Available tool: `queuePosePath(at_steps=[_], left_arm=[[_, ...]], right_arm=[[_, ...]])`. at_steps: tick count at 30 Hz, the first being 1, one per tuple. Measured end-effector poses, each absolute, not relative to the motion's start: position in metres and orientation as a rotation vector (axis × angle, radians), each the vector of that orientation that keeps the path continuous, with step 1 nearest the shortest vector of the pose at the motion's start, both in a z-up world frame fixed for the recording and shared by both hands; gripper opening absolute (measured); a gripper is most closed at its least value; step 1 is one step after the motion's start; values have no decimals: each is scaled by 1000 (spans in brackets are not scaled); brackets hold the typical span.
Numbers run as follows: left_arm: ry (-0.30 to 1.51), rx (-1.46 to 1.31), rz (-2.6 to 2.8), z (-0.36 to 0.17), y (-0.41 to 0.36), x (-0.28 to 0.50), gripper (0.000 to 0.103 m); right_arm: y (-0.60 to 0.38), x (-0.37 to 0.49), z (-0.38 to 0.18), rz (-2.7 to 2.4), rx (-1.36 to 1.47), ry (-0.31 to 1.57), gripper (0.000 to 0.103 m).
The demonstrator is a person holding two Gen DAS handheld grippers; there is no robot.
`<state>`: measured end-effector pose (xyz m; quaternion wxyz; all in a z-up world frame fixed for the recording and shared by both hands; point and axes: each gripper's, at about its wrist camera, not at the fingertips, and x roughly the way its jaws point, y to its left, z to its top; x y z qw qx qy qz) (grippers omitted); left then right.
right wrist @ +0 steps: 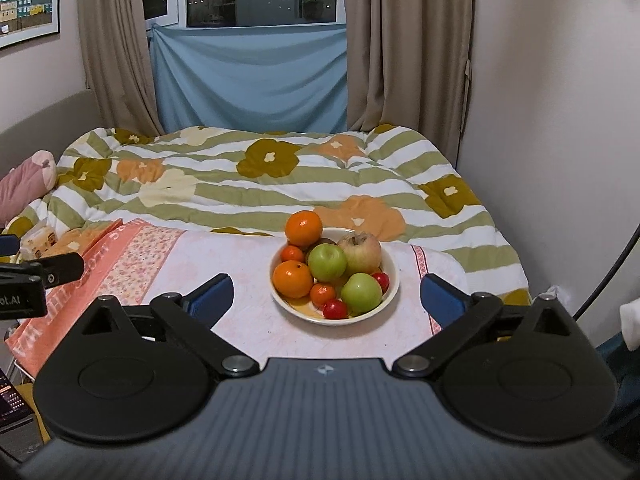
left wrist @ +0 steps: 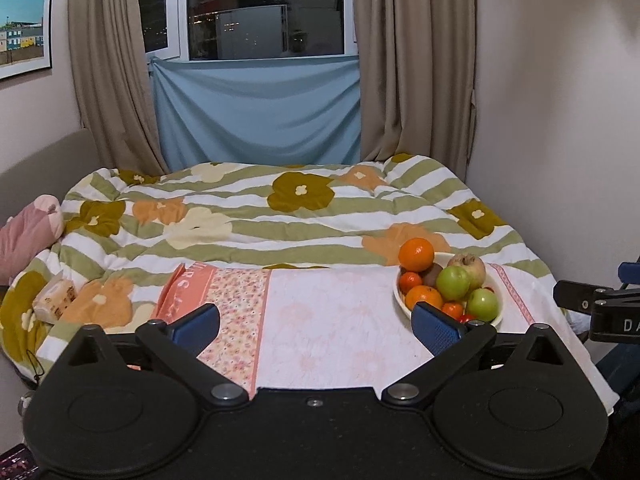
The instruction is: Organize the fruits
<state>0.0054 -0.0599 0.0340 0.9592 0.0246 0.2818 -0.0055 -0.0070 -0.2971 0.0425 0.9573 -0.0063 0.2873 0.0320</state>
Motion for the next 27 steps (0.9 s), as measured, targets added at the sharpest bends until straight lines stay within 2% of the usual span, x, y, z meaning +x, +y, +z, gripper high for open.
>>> queuePosePath(at_steps=[27], left_arm=[[537,64,-1,37,-62,-22,103]], right_arm=[[-297,-25,43,55,13,585,103]])
